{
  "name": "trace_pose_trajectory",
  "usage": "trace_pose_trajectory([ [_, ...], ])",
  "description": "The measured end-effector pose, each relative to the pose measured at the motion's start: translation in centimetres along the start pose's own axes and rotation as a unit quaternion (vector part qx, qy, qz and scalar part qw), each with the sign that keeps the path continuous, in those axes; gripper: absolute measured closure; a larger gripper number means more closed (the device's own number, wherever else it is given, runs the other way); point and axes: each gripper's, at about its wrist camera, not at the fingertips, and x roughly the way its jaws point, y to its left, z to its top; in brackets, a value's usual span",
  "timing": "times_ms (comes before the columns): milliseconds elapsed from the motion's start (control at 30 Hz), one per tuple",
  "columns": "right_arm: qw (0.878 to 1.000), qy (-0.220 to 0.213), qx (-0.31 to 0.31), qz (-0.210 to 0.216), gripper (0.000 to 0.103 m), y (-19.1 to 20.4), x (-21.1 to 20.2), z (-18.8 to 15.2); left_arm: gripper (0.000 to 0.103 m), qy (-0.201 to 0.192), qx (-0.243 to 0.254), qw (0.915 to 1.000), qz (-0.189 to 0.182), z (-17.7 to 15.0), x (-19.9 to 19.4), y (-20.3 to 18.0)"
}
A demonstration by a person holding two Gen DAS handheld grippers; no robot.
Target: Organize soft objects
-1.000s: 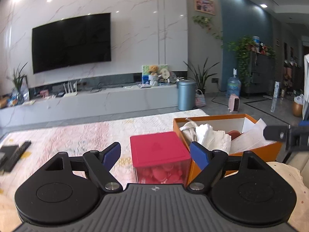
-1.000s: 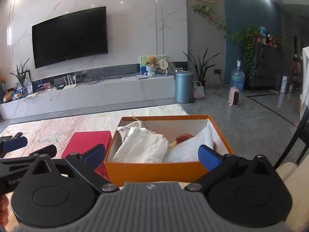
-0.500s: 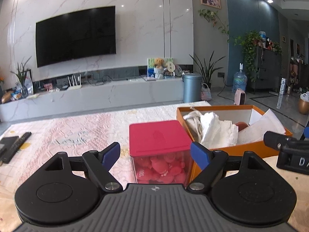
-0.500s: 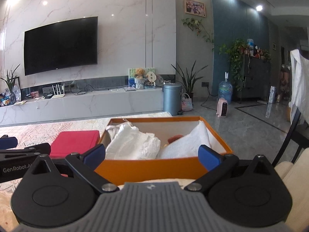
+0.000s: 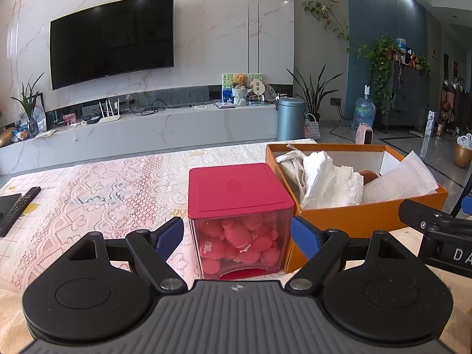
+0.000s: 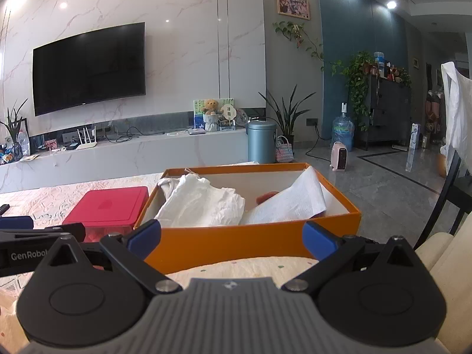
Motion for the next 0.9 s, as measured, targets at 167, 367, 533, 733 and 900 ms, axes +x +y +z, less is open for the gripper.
trace_pose_trajectory([
  [167,1.0,0.006,0.0,0.003,0.003,-0.05,0.05,-0.01,0.006,0.01,-0.008,0.9999,0.001,-0.02,-0.04,0.32],
  [367,1.0,0.013,0.004,0.005,0.003,-0.25,0.34,0.01,0.006,0.012,-0.008,0.9999,0.003,-0.02,-0.14,0.25],
  [533,1.0,0.014,0.004,0.006,0.003,-0.27,0.4,-0.01,0.006,0.011,-0.007,0.9999,0.004,0.04,-0.12,0.35],
  [733,1.0,0.015,0.002,0.006,0.003,-0.18,0.36,-0.05,0.006,0.011,-0.007,0.9999,0.004,0.02,-0.13,0.35],
  [900,1.0,0.019,0.001,0.007,0.003,-0.17,0.53,-0.08,0.006,0.011,-0.008,0.9999,0.003,0.03,-0.13,0.39],
])
